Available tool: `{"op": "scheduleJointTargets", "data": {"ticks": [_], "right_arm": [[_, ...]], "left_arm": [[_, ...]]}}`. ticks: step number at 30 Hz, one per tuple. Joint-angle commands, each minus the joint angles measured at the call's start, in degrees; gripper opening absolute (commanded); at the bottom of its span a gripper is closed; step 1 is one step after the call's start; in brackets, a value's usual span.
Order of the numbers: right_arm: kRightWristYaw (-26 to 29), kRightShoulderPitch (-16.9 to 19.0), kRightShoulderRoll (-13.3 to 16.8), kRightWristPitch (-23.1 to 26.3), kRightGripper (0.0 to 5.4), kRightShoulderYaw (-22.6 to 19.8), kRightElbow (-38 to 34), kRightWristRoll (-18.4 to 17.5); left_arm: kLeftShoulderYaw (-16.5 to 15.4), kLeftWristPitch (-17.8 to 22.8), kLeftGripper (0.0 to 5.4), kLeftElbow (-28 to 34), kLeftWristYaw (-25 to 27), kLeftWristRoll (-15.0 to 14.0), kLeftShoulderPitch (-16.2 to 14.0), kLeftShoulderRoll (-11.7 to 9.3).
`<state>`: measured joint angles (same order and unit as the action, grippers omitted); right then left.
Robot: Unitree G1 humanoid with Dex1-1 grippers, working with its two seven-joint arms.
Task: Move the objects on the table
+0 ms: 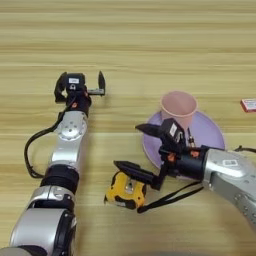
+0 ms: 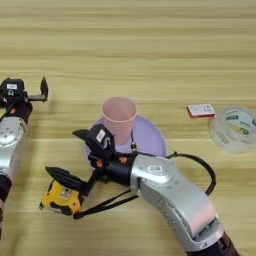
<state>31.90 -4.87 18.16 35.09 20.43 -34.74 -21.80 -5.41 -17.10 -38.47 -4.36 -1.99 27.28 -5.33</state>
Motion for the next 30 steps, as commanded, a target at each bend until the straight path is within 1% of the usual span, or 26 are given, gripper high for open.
{"op": "scheduleJointTargets", "data": {"ticks": [1,3,8,10,11,15,22,26,30], "right_arm": [[-1.22,-1.61,0.34,-3.05,5.36,-2.84,-1.34,1.34],[-2.30,-2.03,0.37,-5.33,5.36,-3.98,-1.00,3.04],[-4.26,-2.48,0.65,-8.77,5.36,-7.64,0.51,4.87],[-5.19,-2.40,1.07,-10.69,5.36,-9.65,1.16,6.11],[-5.27,-2.25,1.33,-11.28,5.36,-10.72,1.56,6.18],[-5.72,-1.25,2.21,-13.69,5.36,-14.37,3.45,6.74],[-5.96,1.67,3.08,-18.06,5.36,-19.07,9.21,8.11],[-4.52,4.00,3.65,-18.85,5.36,-20.14,11.39,7.69],[-1.57,6.56,4.66,-18.39,5.36,-20.68,11.97,5.58]], "left_arm": [[0.25,0.65,5.40,-0.39,-0.25,1.05,0.40,-0.01],[0.27,0.65,5.40,-0.43,-0.28,1.08,0.43,0.02],[0.22,0.59,5.40,-0.51,-0.34,1.18,0.45,0.16],[0.22,0.58,5.40,-0.54,-0.37,1.24,0.48,0.21],[0.22,0.58,5.40,-0.55,-0.38,1.27,0.50,0.23],[0.18,0.54,5.40,-0.68,-0.40,1.32,0.57,0.27],[0.12,0.41,5.40,-1.03,-0.37,1.36,0.71,0.22],[0.07,0.33,5.40,-1.26,-0.33,1.36,0.81,0.16],[0.04,0.22,5.40,-1.63,-0.31,1.37,0.99,0.07]]}}
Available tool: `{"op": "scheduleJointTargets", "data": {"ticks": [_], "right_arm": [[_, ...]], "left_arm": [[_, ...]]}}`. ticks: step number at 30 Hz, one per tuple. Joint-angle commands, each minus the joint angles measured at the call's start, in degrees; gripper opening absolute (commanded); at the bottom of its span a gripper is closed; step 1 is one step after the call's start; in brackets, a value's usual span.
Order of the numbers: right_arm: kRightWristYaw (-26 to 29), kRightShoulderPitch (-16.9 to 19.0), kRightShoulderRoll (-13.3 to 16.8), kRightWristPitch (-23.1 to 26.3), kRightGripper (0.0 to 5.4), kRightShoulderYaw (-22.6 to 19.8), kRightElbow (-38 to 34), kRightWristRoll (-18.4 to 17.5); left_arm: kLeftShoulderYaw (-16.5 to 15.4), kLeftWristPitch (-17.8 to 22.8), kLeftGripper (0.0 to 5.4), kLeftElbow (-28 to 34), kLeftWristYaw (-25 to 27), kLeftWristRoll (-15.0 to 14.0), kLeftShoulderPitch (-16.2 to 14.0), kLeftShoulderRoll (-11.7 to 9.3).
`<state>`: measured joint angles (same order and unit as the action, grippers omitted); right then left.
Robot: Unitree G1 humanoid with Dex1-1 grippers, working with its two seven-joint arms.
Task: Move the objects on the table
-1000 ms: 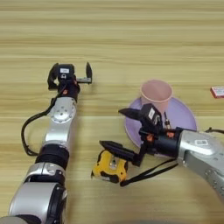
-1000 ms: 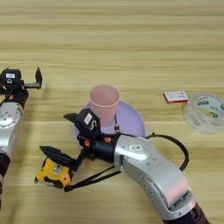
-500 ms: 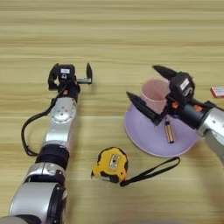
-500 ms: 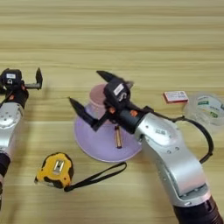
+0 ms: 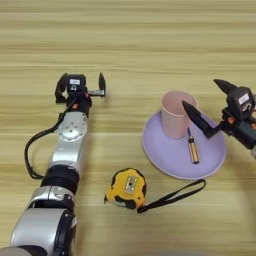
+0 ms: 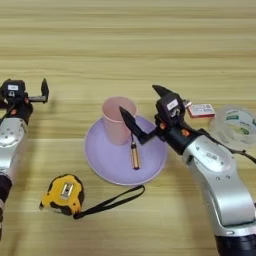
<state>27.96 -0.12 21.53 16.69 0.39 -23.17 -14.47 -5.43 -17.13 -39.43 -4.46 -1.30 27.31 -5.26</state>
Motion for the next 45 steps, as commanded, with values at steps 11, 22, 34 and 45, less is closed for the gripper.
{"op": "scheduleJointTargets", "data": {"ticks": [11,22,34,45], "right_arm": [[7.97,4.67,4.36,1.11,5.36,-0.42,1.88,-3.56],[7.70,2.33,3.63,-0.18,5.36,1.33,8.58,-1.04],[8.42,-0.76,2.88,-1.38,5.36,4.57,11.98,0.77],[8.48,-3.17,2.02,-2.30,5.36,6.92,14.79,2.76]], "left_arm": [[-0.01,0.01,5.40,-1.25,-0.16,0.72,1.22,-0.21],[0.00,-0.08,5.40,-1.20,-0.14,0.70,1.13,-0.14],[0.00,-0.06,5.40,-1.16,-0.15,0.72,1.10,-0.16],[0.04,0.01,5.40,-0.85,-0.24,0.75,0.93,-0.04]]}}
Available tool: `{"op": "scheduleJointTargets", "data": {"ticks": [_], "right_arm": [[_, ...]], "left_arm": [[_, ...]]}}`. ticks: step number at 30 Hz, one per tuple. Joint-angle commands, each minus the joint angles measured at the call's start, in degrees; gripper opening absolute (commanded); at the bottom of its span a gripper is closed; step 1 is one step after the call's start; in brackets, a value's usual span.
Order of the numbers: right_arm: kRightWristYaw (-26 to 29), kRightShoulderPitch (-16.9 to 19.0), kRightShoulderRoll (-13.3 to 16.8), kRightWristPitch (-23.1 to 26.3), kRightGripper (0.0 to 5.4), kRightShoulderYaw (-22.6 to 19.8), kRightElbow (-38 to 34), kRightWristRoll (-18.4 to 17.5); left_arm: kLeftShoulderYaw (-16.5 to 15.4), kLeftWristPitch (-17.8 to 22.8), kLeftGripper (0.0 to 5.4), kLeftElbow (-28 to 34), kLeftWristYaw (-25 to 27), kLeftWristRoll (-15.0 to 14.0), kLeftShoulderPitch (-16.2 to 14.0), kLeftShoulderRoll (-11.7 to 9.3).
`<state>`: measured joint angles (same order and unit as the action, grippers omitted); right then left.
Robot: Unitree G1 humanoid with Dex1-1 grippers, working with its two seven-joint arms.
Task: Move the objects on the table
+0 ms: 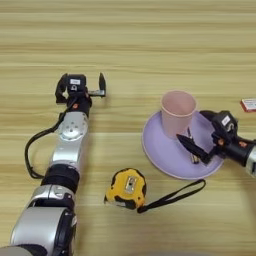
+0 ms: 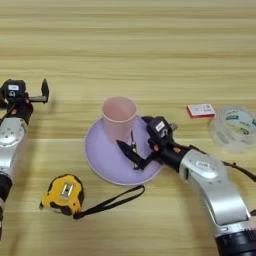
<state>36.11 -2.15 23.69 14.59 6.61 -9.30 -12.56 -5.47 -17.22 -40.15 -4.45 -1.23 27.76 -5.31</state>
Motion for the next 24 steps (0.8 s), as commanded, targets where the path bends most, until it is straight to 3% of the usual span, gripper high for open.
{"op": "scheduleJointTargets", "data": {"ticks": [1,24], "right_arm": [[0.32,-1.29,-0.20,-0.32,5.36,0.81,1.16,0.95],[0.53,-7.15,-3.32,-2.11,5.36,1.95,7.50,2.70]], "left_arm": [[0.09,0.12,5.40,-0.07,-0.25,0.69,0.45,0.02],[-0.13,0.23,5.40,0.28,-0.10,0.93,0.29,0.07]]}}
